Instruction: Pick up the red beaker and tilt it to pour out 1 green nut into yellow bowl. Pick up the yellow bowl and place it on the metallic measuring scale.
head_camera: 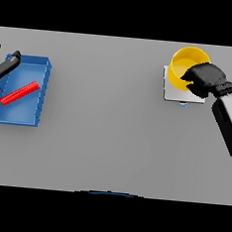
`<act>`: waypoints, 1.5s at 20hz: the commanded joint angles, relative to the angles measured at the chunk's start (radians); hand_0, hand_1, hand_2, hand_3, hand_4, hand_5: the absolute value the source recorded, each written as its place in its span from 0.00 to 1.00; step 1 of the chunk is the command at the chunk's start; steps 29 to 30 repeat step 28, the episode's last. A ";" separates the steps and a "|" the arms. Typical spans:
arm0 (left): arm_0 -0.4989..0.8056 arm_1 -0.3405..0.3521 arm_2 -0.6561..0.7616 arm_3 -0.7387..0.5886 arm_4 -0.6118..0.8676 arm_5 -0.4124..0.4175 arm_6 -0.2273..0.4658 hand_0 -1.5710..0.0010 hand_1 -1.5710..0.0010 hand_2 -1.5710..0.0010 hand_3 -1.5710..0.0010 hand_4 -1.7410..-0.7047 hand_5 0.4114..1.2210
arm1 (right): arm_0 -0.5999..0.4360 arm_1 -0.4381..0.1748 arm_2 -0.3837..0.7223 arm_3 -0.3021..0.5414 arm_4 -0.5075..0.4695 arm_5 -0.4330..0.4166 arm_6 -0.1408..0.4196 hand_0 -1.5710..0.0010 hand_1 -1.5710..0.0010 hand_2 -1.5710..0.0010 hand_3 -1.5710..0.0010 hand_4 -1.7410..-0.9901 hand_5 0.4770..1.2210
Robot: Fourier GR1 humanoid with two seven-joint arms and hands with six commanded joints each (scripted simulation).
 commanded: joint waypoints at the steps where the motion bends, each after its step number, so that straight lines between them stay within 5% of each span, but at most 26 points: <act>1: -0.005 0.003 0.002 -0.003 0.000 -0.001 -0.002 1.00 1.00 1.00 1.00 0.98 0.37 | 0.002 0.014 0.001 0.023 0.002 -0.012 0.003 0.00 0.00 0.08 0.18 0.00 1.00; 9: 0.001 -0.007 -0.001 0.010 -0.003 0.003 -0.005 1.00 1.00 1.00 1.00 0.98 0.37 | -0.013 0.051 -0.026 0.135 -0.016 -0.004 -0.002 0.10 0.00 0.13 0.05 0.00 1.00; 11: 0.002 -0.002 0.000 0.009 0.001 -0.004 -0.003 1.00 1.00 1.00 1.00 0.98 0.37 | -0.022 0.050 -0.024 0.146 -0.016 0.012 -0.013 0.11 0.00 0.12 0.13 0.00 1.00; 13: -0.007 -0.011 -0.002 0.017 0.000 -0.007 0.004 1.00 1.00 1.00 1.00 0.98 0.38 | -0.019 0.043 -0.038 0.156 -0.023 0.015 -0.033 0.28 0.16 0.15 0.33 0.05 1.00; 16: -0.022 -0.017 -0.002 0.027 0.001 -0.016 0.002 1.00 1.00 1.00 1.00 0.97 0.39 | -0.040 0.056 -0.049 0.174 -0.031 0.035 -0.001 0.63 0.47 0.42 0.53 0.20 0.72; 19: -0.018 -0.018 -0.001 0.033 -0.002 -0.015 -0.008 1.00 1.00 1.00 1.00 0.98 0.37 | -0.041 0.041 -0.036 0.182 -0.020 0.044 -0.023 0.81 0.70 0.62 0.64 0.30 0.57; 24: 0.001 -0.012 0.002 0.013 0.008 -0.015 -0.018 1.00 1.00 1.00 1.00 0.98 0.35 | -0.044 0.039 -0.017 0.190 -0.003 0.049 -0.037 0.94 0.90 0.84 0.76 0.40 0.45; 30: -0.011 -0.004 0.002 0.017 0.003 -0.016 -0.004 1.00 1.00 1.00 1.00 0.99 0.35 | -0.034 0.036 -0.023 0.188 -0.013 0.072 -0.021 0.97 0.96 0.93 0.83 0.44 0.38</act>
